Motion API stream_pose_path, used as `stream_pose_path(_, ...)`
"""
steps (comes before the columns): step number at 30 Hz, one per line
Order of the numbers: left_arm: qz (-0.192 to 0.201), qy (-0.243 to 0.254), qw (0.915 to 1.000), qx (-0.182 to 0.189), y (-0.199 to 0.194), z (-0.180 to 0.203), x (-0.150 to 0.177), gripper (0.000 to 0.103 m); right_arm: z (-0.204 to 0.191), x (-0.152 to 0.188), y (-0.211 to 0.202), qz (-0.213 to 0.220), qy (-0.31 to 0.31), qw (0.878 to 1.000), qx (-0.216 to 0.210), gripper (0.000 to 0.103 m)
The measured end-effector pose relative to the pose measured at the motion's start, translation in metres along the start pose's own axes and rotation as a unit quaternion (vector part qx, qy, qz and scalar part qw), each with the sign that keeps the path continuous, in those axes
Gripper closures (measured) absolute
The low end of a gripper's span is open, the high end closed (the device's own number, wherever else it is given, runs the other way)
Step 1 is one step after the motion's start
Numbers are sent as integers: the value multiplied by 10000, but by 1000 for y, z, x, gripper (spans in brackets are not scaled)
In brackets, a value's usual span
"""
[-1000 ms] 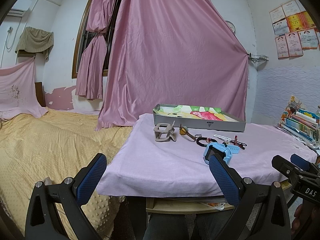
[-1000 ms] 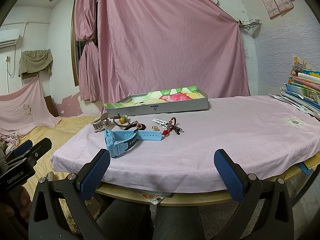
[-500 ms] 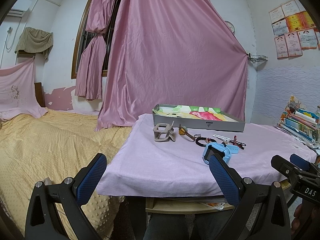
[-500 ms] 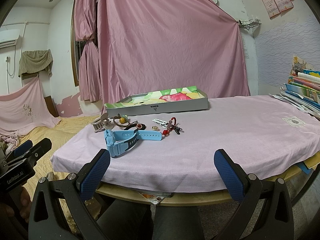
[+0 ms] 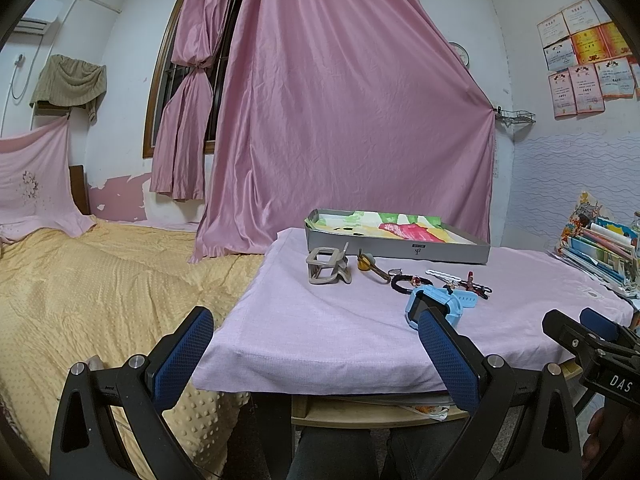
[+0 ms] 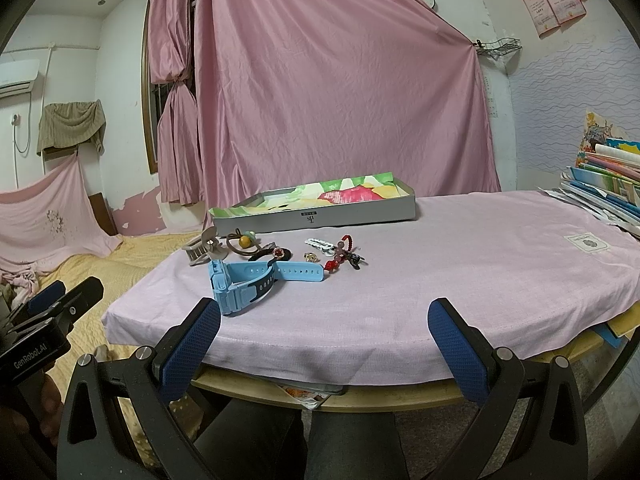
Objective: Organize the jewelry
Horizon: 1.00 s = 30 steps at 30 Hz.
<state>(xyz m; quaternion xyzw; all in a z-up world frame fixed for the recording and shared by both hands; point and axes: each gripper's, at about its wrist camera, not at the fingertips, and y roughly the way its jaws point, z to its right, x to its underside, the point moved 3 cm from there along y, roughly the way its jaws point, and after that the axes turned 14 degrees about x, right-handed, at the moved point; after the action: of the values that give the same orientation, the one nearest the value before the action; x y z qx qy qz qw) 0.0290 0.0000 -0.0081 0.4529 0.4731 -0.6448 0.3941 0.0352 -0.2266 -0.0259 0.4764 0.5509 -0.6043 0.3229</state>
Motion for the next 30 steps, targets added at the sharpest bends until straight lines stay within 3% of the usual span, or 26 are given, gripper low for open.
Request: stream_pose_path(30,0,-5,10000,8,0,0,0,0,1,-1,0,-22,7,10000,-3,1)
